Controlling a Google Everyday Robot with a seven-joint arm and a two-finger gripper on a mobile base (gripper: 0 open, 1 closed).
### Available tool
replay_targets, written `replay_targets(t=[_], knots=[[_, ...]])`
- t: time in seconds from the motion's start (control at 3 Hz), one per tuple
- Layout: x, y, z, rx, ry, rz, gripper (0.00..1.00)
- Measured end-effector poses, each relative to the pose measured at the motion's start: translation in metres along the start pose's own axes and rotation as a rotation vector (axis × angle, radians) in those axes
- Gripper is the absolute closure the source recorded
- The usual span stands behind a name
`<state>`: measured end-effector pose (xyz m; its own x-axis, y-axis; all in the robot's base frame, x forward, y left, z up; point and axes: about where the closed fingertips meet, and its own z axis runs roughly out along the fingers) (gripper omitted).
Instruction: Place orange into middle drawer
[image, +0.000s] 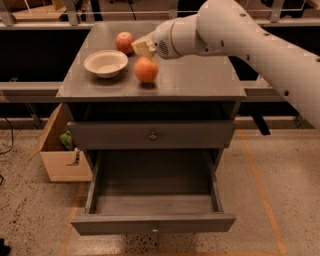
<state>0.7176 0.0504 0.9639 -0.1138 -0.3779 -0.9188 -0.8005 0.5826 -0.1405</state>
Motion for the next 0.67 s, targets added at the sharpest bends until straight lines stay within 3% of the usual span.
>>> replay_targets(t=[0.33, 0.67], knots=[[0.009, 0.026, -0.030, -0.019, 0.034, 0.036, 1.00], [0.021, 0.040, -0.040, -0.024, 0.061, 0.071, 0.83]])
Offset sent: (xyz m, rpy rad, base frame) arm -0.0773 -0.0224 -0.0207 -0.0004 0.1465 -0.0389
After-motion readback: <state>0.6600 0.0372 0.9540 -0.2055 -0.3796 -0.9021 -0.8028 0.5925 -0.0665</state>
